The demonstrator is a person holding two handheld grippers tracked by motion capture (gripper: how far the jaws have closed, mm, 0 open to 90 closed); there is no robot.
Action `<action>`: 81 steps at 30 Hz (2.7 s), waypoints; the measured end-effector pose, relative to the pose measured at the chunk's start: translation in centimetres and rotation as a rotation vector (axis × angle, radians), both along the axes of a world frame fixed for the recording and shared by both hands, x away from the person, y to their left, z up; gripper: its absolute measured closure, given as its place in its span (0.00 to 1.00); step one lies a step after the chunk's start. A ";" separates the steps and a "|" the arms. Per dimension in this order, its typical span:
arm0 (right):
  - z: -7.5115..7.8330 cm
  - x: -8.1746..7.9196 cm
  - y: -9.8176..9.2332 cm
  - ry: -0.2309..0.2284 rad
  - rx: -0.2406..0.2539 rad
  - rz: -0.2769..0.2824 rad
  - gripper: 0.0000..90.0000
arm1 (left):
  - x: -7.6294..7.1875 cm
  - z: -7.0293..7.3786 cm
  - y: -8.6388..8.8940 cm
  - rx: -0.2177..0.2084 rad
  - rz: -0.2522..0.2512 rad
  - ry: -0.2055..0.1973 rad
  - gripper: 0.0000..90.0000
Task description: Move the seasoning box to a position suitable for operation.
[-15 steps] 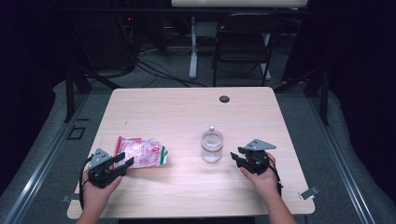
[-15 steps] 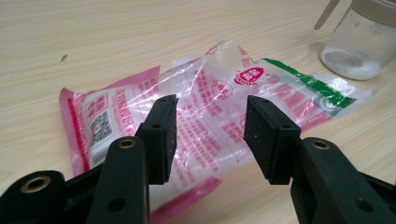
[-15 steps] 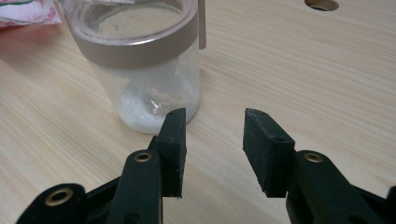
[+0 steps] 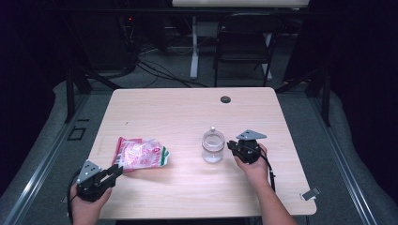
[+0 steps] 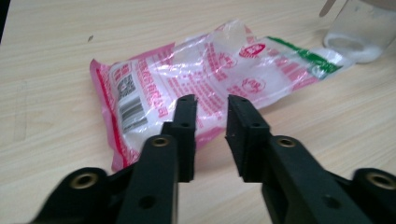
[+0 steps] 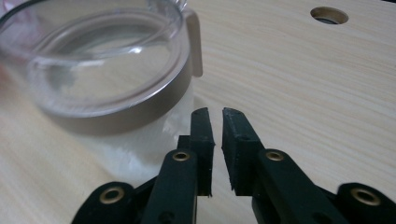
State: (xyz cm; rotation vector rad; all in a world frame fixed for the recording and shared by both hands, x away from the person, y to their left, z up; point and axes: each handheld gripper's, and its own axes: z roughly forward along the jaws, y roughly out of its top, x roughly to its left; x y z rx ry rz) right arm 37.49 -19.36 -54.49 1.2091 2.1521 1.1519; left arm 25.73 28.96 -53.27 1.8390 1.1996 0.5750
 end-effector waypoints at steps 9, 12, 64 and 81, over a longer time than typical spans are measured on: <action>0.6 1.1 0.9 -0.015 0.008 -0.024 1.00 | -0.4 1.9 -3.9 0.002 -0.051 -0.018 1.00; 0.5 1.2 0.9 -0.014 0.014 -0.015 1.00 | 0.0 1.9 -5.2 0.007 -0.077 -0.009 1.00; 0.8 -0.4 1.5 0.000 0.043 0.081 1.00 | 8.9 1.0 -24.2 0.090 -0.126 0.144 1.00; 1.2 -7.6 2.7 -0.009 -0.035 0.149 1.00 | 7.8 1.0 -21.8 0.090 -0.279 0.141 1.00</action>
